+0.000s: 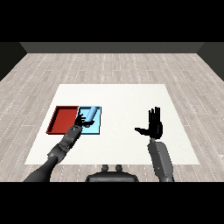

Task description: Pick the blue can and put it in the blue box

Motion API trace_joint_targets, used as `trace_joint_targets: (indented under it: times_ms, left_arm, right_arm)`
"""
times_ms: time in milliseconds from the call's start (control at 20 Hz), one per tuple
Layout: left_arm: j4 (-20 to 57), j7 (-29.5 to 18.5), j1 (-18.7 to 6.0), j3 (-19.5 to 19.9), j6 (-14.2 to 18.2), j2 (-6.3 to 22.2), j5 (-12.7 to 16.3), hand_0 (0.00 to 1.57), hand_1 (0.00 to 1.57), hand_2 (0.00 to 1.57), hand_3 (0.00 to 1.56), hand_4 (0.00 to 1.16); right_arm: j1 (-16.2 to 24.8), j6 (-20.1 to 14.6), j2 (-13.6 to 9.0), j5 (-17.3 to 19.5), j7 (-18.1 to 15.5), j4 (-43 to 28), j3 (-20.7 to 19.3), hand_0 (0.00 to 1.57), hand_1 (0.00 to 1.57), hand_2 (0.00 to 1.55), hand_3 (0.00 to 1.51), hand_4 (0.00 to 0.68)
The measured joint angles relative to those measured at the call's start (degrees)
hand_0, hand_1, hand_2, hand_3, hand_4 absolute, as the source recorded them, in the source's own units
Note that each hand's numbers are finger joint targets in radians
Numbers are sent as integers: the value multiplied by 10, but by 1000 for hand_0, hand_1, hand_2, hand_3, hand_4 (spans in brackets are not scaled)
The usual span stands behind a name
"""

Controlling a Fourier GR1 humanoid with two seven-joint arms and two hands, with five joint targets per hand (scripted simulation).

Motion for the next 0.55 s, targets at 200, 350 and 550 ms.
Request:
trace_joint_targets:
  times_ms: [200, 350, 550]
  left_arm:
    - [9, 0, -10, 5, -8, 2, -9, 0, 0, 0, 0, 0]
    - [11, -3, -14, 10, 9, 0, -14, 0, 0, 0, 0, 0]
    - [-32, -79, -15, 39, 22, 12, 7, 0, 0, 0, 0, 0]
  right_arm:
    - [-9, 1, 6, 5, -3, 8, 1, 0, 0, 0, 0, 0]
    - [-14, 9, 7, 2, -9, 16, -5, 0, 0, 0, 0, 0]
    - [3, 17, 1, 4, -3, -7, 1, 0, 0, 0, 0, 0]
